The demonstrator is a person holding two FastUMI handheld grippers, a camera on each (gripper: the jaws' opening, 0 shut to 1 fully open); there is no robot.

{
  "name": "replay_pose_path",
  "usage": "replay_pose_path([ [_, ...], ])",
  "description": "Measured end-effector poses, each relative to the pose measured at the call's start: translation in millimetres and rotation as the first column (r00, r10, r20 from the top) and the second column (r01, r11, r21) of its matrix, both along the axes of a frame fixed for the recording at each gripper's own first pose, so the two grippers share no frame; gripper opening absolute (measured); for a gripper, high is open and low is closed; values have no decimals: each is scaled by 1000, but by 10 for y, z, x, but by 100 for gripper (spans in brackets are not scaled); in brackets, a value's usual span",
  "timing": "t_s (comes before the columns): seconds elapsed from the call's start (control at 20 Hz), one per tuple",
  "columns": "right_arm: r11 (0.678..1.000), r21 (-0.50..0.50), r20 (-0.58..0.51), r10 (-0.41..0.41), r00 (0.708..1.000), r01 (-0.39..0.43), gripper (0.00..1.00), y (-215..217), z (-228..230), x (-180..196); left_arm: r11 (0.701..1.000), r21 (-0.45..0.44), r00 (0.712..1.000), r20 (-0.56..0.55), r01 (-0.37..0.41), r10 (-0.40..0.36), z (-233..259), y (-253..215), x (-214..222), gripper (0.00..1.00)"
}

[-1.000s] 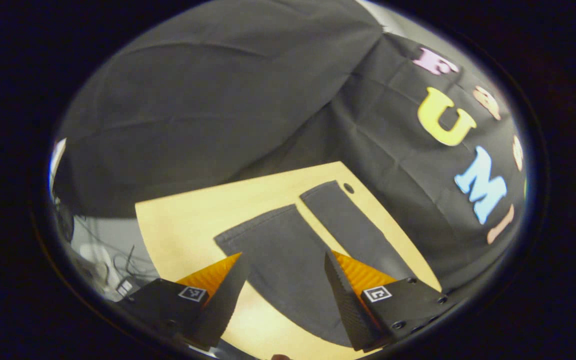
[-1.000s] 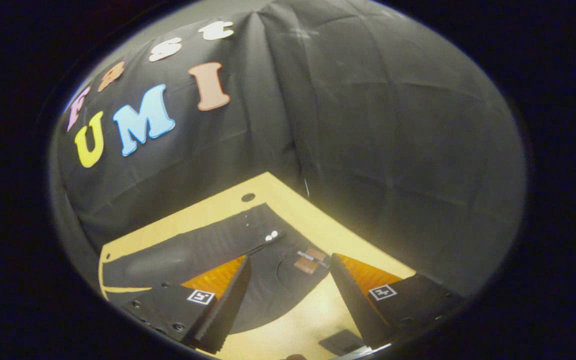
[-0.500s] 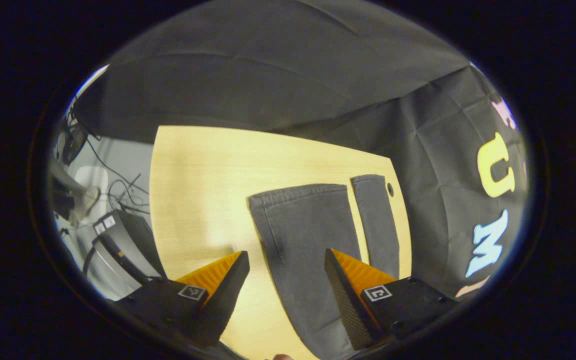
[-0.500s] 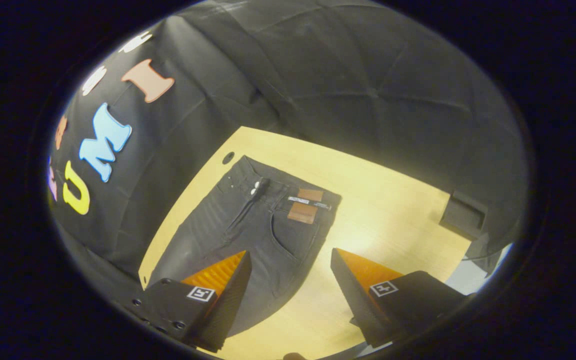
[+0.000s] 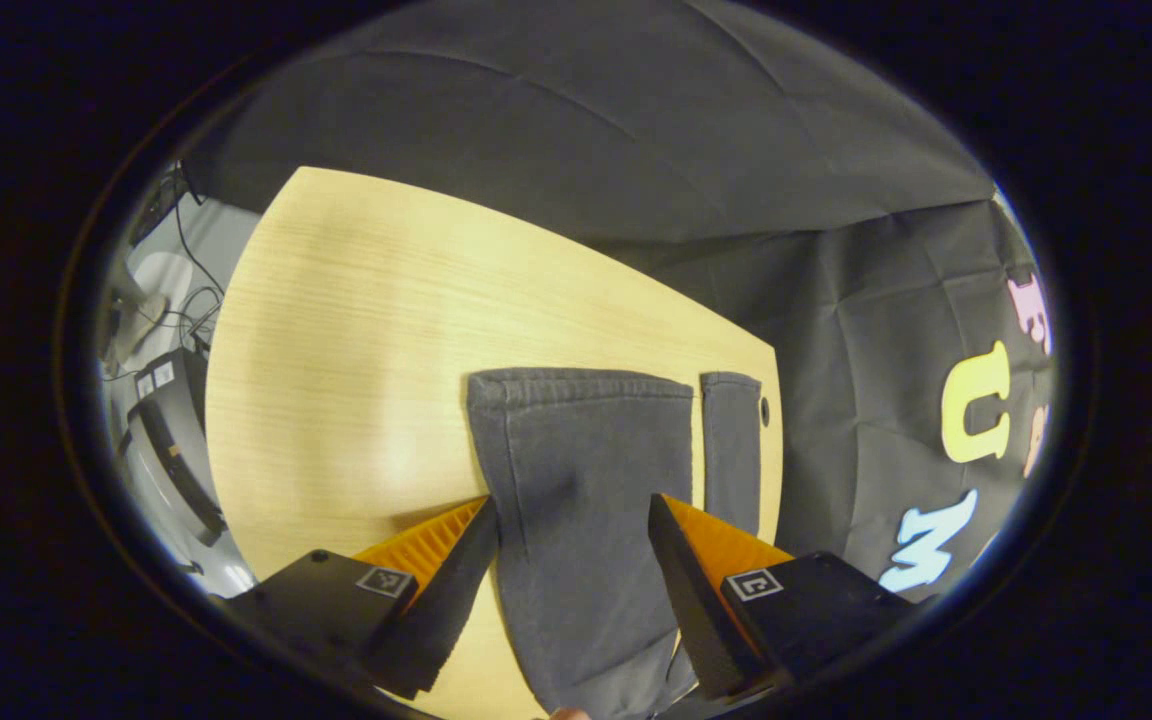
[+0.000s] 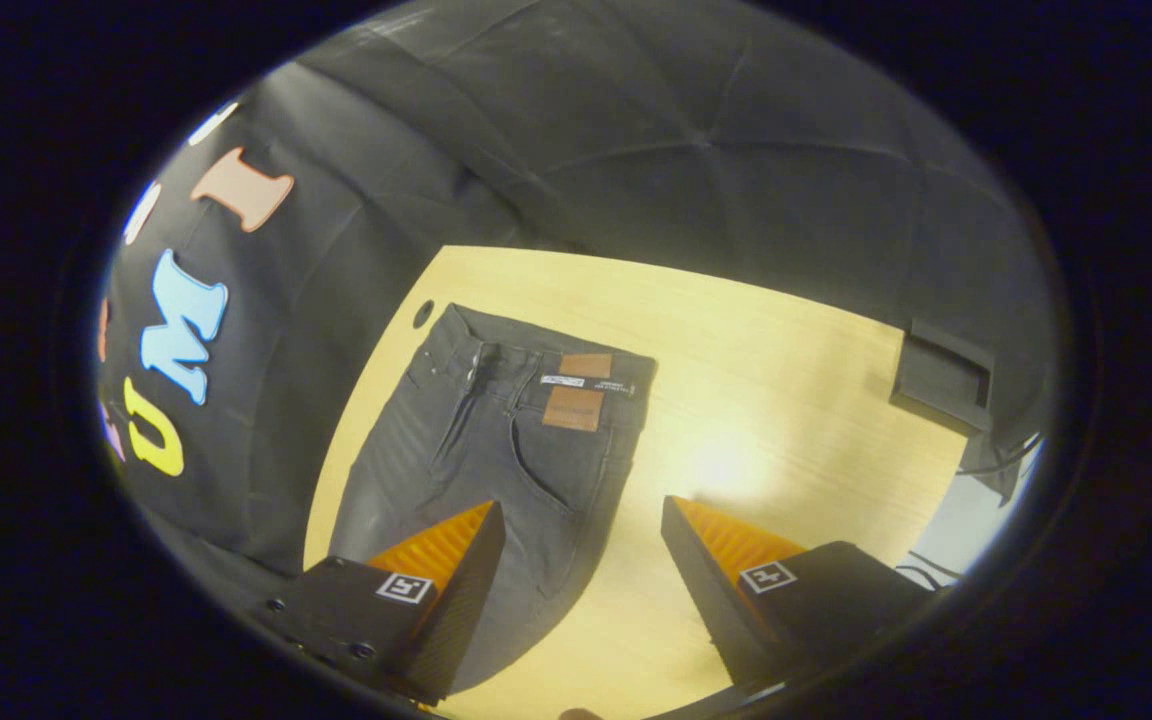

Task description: Grasp the waist and the cuffs of the jeans and fold them to make the two legs overlap; first hold the waist and fold one-third of the jeans toward the cuffs, then hold the cuffs and fold the remaining one-third in the same direction to finish folding.

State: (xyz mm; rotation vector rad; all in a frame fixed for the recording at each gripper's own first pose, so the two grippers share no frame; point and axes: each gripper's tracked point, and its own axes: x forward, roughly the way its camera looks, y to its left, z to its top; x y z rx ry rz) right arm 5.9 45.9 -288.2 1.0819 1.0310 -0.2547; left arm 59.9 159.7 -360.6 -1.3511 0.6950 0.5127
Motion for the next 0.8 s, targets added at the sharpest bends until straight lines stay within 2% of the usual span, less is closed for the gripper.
replay_pose_path([
  [0.1, 1000, 17, -15, -18, 1000, 18, 95, 22, -62, 5, 1000, -19, 1000, 20, -6, 6, -8, -5, 45, 97],
  [0.15, 999, 25, -21, -25, 999, 25, 95, 38, -99, 10, 1000, -26, 1000, 26, -8, 9, -21, -7, 63, 92],
  [0.2, 999, 30, -22, -28, 999, 29, 95, 60, -138, 20, 999, -31, 1000, 30, -10, 11, -31, -3, 56, 96],
  [0.3, 999, 44, -33, -31, 999, 32, 95, 168, -224, 25, 999, -36, 999, 33, -10, 11, -35, -9, 71, 96],
  [0.45, 988, 132, 33, -86, 996, 81, 94, 312, -155, 256, 999, -44, 999, 43, -10, 12, -24, -19, 89, 95],
  [0.5, 983, 163, 43, -91, 995, 83, 94, 359, -148, 309, 999, -47, 999, 46, -9, 11, -33, -31, 101, 100],
  [0.6, 979, 183, 37, -96, 995, 87, 89, 425, -199, 375, 998, -62, 998, 57, -7, 10, -45, -67, 159, 93],
  [0.7, 986, 149, 13, -73, 997, 70, 76, 460, -297, 384, 997, -83, 998, 60, -6, 11, -83, -147, 194, 90],
  [0.75, 990, 130, 0, -62, 998, 61, 61, 455, -320, 379, 995, -96, 998, 62, -10, 16, -97, -173, 208, 96],
  [0.8, 991, 122, -1, -55, 998, 55, 48, 461, -316, 363, 994, -112, 998, 64, -12, 19, -114, -202, 206, 84],
])
